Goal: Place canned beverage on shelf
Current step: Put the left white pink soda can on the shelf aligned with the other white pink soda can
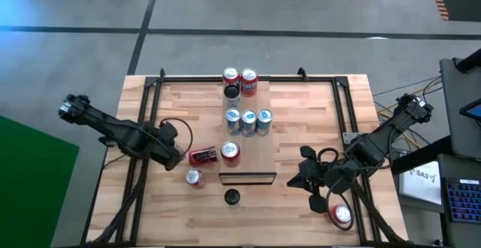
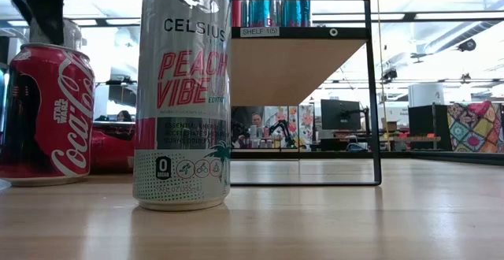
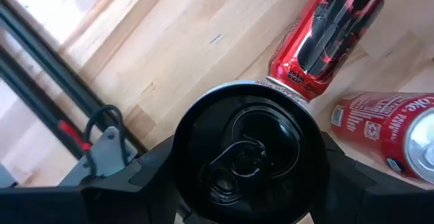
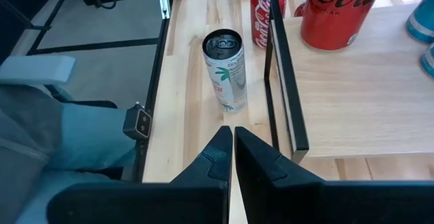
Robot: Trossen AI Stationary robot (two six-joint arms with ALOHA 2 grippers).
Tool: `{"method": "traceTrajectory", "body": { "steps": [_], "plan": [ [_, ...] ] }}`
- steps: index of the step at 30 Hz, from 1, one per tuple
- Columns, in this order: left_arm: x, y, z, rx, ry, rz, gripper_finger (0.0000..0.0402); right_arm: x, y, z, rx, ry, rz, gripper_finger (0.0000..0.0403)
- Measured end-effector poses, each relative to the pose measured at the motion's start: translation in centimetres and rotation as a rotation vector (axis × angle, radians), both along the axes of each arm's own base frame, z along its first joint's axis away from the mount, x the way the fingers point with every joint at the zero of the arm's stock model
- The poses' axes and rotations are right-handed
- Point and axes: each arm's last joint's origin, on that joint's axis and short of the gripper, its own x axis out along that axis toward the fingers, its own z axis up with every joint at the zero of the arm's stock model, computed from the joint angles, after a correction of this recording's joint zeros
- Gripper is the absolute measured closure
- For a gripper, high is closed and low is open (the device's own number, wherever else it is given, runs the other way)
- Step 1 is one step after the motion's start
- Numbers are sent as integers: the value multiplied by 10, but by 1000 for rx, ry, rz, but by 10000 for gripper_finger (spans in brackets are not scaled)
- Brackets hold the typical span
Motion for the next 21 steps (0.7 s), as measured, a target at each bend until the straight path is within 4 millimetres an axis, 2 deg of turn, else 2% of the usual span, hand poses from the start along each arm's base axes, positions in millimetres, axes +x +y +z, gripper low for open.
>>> {"method": "traceTrajectory", "body": {
  "steps": [5,12,16,21],
  "plan": [
    [0,-1,27,-12,-62,-52,173,0,0,0,-23,-10,0,394],
    [-5,-1,85,-30,-237,-170,173,1,0,1,-40,-21,4,394],
    [-10,-3,116,-51,-334,-277,173,2,0,2,-34,-40,8,394],
    [-14,-12,144,-70,-415,-423,173,2,0,2,-41,-41,13,394]
  ]
}}
